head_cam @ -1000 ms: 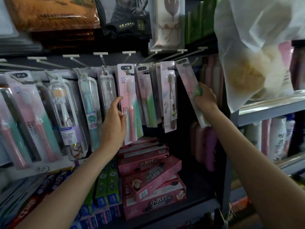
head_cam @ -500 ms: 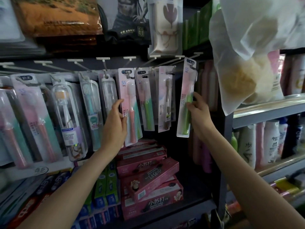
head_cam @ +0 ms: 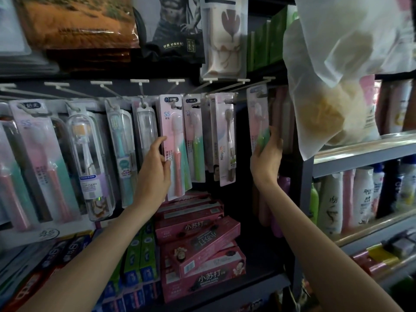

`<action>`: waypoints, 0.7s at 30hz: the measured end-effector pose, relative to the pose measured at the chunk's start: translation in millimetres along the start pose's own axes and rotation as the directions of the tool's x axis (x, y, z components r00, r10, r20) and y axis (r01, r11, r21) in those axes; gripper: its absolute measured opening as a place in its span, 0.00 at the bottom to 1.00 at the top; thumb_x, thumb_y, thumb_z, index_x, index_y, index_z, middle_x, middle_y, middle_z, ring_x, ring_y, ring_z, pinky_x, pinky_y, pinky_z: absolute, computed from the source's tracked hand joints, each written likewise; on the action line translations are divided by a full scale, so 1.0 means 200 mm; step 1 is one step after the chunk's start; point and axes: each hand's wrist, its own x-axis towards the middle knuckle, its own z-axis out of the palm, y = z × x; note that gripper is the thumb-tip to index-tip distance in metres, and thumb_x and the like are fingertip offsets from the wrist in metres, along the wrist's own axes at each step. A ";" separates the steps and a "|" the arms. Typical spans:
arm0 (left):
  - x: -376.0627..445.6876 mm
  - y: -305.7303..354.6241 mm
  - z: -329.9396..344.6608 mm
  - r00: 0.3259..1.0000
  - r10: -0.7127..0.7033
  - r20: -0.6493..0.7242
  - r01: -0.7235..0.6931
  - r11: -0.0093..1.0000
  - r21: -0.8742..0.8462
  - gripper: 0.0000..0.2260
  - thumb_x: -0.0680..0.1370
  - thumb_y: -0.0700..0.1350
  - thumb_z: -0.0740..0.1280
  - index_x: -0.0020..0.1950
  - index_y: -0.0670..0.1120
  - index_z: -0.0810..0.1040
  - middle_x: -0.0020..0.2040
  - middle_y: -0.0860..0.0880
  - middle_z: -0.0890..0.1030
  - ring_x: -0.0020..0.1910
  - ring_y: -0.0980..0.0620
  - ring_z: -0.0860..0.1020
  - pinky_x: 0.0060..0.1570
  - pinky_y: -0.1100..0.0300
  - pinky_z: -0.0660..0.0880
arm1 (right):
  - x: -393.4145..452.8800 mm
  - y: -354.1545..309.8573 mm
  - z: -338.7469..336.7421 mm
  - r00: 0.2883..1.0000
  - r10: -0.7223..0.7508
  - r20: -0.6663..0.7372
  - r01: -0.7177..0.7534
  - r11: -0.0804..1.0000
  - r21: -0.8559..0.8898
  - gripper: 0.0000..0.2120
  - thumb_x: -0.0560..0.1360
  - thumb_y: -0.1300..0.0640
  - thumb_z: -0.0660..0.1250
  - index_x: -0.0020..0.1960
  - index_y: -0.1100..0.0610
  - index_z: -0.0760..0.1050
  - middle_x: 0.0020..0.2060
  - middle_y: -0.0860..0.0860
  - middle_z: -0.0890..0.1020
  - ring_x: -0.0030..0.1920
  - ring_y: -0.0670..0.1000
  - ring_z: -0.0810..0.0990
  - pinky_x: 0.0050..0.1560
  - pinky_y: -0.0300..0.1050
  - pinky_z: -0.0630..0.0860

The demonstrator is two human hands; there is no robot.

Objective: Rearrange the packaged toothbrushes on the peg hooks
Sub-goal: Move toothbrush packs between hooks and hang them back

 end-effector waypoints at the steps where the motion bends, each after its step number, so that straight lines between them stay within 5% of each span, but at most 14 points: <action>1: 0.00 0.00 0.01 1.000 0.000 -0.003 0.000 1.000 -0.005 0.23 0.79 0.38 0.60 0.72 0.46 0.58 0.41 0.50 0.71 0.35 0.58 0.70 0.32 0.69 0.64 | 0.01 0.00 0.00 1.000 -0.008 0.028 0.011 0.995 -0.098 0.27 0.75 0.70 0.55 0.71 0.56 0.58 0.63 0.60 0.67 0.62 0.62 0.67 0.60 0.57 0.67; 4: 0.00 0.00 0.02 1.000 -0.018 -0.004 0.018 0.999 -0.042 0.23 0.79 0.38 0.60 0.72 0.46 0.57 0.42 0.48 0.71 0.35 0.57 0.71 0.32 0.69 0.65 | 0.03 -0.01 -0.02 0.995 -0.005 0.098 0.032 0.960 -0.277 0.30 0.73 0.71 0.55 0.72 0.54 0.56 0.63 0.60 0.65 0.63 0.63 0.65 0.61 0.59 0.64; 8: 0.00 0.00 0.04 1.000 -0.021 -0.008 0.021 0.997 -0.073 0.23 0.79 0.39 0.59 0.72 0.48 0.57 0.44 0.46 0.72 0.36 0.56 0.72 0.33 0.69 0.65 | -0.04 -0.03 -0.02 0.999 0.007 0.051 -0.009 0.999 0.036 0.25 0.76 0.69 0.54 0.72 0.59 0.58 0.65 0.61 0.67 0.64 0.61 0.67 0.62 0.53 0.66; 11: 0.00 -0.02 0.03 1.000 -0.001 -0.009 0.001 0.999 -0.036 0.23 0.79 0.39 0.59 0.72 0.48 0.58 0.44 0.47 0.72 0.36 0.57 0.71 0.33 0.69 0.65 | -0.07 -0.04 -0.01 0.997 -0.010 0.082 0.001 0.994 0.111 0.23 0.78 0.67 0.53 0.72 0.61 0.57 0.66 0.60 0.65 0.63 0.59 0.68 0.58 0.43 0.65; 17: 0.01 -0.05 -0.02 1.000 0.007 0.008 -0.007 1.000 0.028 0.23 0.79 0.40 0.60 0.72 0.49 0.59 0.43 0.49 0.72 0.36 0.55 0.72 0.34 0.56 0.75 | -0.01 -0.06 0.03 0.998 -0.032 0.052 0.034 0.999 -0.040 0.25 0.76 0.68 0.54 0.72 0.58 0.56 0.65 0.59 0.64 0.61 0.64 0.68 0.64 0.60 0.66; 21: 0.00 -0.03 -0.01 1.000 0.011 0.009 -0.011 1.000 0.019 0.23 0.79 0.39 0.60 0.72 0.48 0.58 0.43 0.49 0.72 0.35 0.58 0.71 0.32 0.63 0.70 | -0.10 -0.02 0.04 1.000 -0.019 0.006 0.017 0.980 0.198 0.22 0.75 0.67 0.54 0.69 0.62 0.60 0.62 0.59 0.68 0.60 0.58 0.70 0.61 0.45 0.66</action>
